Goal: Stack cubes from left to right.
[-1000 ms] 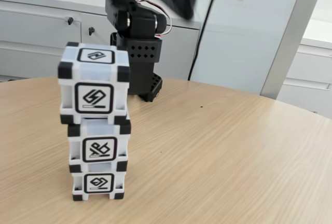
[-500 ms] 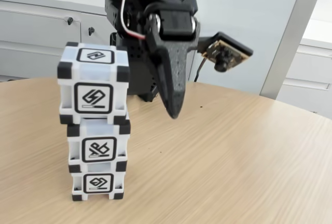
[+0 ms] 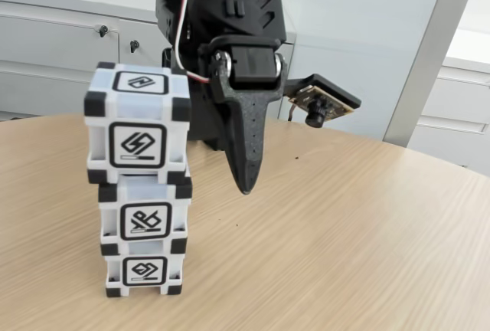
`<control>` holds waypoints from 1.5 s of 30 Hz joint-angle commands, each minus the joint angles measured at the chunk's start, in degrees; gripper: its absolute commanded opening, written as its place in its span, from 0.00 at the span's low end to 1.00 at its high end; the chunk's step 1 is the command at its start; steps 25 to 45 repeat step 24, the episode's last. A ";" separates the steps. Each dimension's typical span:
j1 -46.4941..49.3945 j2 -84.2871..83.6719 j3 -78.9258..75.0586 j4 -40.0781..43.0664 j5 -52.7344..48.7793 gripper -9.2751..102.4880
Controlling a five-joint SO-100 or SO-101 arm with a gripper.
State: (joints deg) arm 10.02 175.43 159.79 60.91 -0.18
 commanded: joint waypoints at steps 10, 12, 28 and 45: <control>-0.26 0.26 -0.44 -0.09 -1.05 0.08; -0.35 0.26 -0.44 -0.09 -1.32 0.08; -0.44 0.26 -0.44 -0.09 -1.58 0.09; -0.44 0.26 -0.44 -0.09 -1.58 0.09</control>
